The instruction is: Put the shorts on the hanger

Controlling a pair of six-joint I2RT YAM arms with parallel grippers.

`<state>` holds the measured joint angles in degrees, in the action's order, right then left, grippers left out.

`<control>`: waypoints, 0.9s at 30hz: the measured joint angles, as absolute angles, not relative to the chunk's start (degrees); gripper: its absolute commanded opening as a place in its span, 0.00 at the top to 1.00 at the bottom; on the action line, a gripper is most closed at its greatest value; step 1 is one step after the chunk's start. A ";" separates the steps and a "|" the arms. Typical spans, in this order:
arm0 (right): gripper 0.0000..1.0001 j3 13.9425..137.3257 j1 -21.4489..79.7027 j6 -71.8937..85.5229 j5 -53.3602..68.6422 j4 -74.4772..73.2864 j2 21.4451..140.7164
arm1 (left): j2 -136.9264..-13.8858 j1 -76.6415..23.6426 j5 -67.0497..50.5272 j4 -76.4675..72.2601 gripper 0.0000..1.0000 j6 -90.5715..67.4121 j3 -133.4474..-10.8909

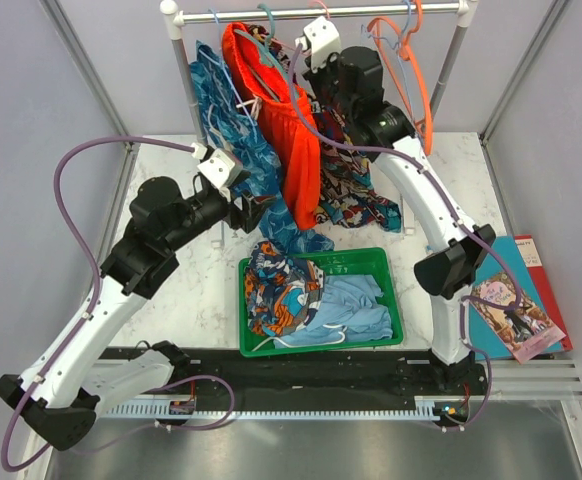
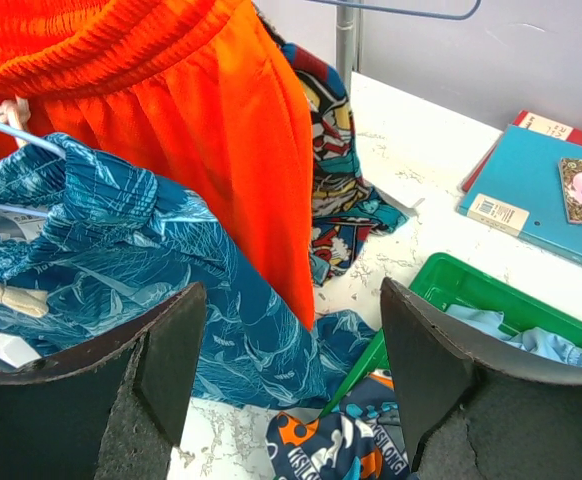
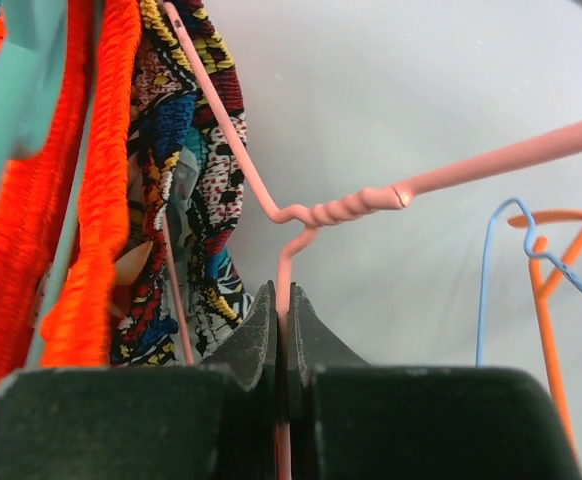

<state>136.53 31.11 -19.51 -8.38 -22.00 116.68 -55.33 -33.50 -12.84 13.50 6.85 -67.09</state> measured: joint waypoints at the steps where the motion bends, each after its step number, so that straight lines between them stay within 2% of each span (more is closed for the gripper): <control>1: 1.00 136.55 31.57 -19.79 -8.62 -21.39 116.92 | -55.29 -33.50 -12.84 13.50 0.23 6.85 -67.09; 16: 0.98 136.66 36.07 -20.78 -11.25 -17.02 119.22 | -54.61 -33.50 -13.63 14.06 0.23 6.85 -66.87; 17: 0.92 136.66 36.32 -20.78 -11.40 -16.91 119.22 | -54.59 -33.50 -13.63 14.22 0.23 6.85 -66.85; 19: 0.85 136.66 36.86 -20.62 -11.62 -16.69 119.22 | -54.59 -33.50 -13.61 14.44 0.23 6.74 -66.85; 20: 0.75 136.64 37.06 -20.53 -11.73 -16.56 119.22 | -54.59 -33.50 -13.61 14.63 0.23 6.57 -66.85; 24: 0.55 135.09 37.87 -20.14 -12.05 -15.09 118.24 | -54.59 -33.50 -13.58 15.18 0.22 5.93 -66.85; 25: 0.46 133.95 38.09 -20.38 -12.38 -14.83 117.43 | -54.59 -33.50 -13.58 15.46 0.22 5.80 -66.85; 27: 0.43 131.94 38.35 -20.56 -13.02 -14.66 115.63 | -54.59 -33.50 -13.56 16.21 0.22 5.65 -66.85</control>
<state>131.94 38.35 -20.56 -13.02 -14.66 115.63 -54.59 -33.50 -13.56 16.21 5.65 -66.85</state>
